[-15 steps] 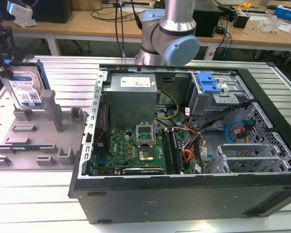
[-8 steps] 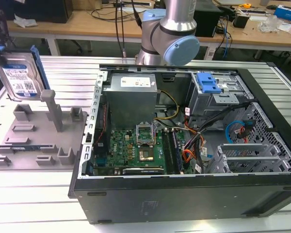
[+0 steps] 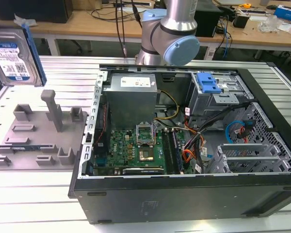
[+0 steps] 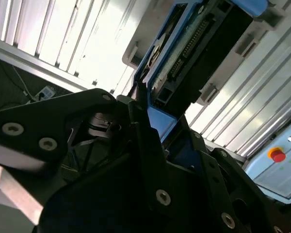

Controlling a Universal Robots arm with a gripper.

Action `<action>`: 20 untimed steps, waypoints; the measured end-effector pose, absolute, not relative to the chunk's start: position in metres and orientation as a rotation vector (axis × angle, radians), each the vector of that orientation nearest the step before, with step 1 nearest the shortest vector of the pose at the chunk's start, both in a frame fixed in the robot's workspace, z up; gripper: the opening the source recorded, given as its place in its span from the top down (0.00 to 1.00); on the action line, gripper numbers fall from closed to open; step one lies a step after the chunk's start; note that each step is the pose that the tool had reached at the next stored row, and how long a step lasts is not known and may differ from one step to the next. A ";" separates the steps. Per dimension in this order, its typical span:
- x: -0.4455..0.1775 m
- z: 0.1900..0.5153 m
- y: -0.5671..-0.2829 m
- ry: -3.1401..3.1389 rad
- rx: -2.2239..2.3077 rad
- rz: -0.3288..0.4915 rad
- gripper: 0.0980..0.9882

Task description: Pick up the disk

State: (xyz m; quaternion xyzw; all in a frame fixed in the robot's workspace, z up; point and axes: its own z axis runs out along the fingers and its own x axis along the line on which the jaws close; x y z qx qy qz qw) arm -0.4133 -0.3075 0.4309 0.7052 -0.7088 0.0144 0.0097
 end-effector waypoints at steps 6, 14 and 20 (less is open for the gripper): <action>-0.413 0.477 -0.307 -2.213 2.202 0.045 0.70; -0.413 0.497 -0.308 -2.217 2.206 0.037 0.70; -0.413 0.497 -0.308 -2.219 2.208 0.032 0.70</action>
